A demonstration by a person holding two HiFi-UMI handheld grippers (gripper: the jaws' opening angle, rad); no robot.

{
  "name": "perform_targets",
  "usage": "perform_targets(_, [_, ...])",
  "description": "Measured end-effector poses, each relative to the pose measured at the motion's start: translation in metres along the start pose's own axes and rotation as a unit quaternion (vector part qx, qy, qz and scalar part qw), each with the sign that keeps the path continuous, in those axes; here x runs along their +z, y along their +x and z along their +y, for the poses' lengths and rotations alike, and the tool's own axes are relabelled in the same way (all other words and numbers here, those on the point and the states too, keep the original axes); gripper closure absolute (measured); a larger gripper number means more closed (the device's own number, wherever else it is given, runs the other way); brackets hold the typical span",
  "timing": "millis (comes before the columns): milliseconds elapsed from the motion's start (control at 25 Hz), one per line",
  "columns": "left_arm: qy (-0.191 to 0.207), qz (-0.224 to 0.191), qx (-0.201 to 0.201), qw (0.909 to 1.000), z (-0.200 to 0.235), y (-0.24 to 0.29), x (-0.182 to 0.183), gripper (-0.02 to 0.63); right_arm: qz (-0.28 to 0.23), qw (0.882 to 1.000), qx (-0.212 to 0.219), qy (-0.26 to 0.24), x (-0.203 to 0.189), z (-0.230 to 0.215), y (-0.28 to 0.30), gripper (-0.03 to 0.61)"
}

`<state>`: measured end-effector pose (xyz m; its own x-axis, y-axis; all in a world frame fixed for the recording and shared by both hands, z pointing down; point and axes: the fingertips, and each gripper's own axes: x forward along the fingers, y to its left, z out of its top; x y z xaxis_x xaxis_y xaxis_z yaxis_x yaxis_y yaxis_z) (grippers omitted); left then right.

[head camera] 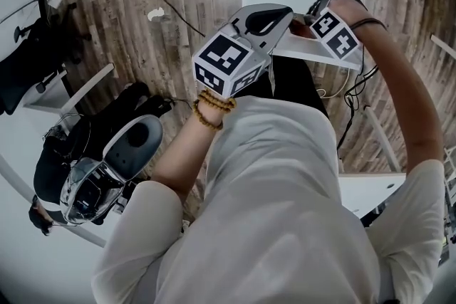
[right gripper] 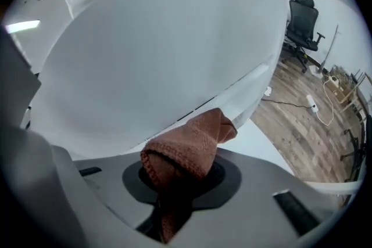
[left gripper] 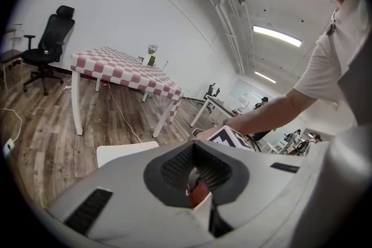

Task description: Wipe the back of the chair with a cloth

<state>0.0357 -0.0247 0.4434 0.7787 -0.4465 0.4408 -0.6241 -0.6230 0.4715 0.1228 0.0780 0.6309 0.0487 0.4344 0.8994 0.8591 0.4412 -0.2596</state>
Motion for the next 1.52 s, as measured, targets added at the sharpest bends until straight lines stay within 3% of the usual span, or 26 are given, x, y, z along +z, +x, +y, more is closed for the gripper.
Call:
perform_targets(720, [-0.013, -0.005, 0.003, 0.9999, -0.007, -0.004, -0.006, 0.614, -0.012, 0.998, 0.037, 0.053, -0.031, 0.006, 0.052, 0.482])
perform_targets(1520, [-0.001, -0.013, -0.005, 0.9999, -0.02, -0.012, 0.01, 0.614, -0.033, 0.998, 0.011, 0.053, 0.001, 0.027, -0.025, 0.482])
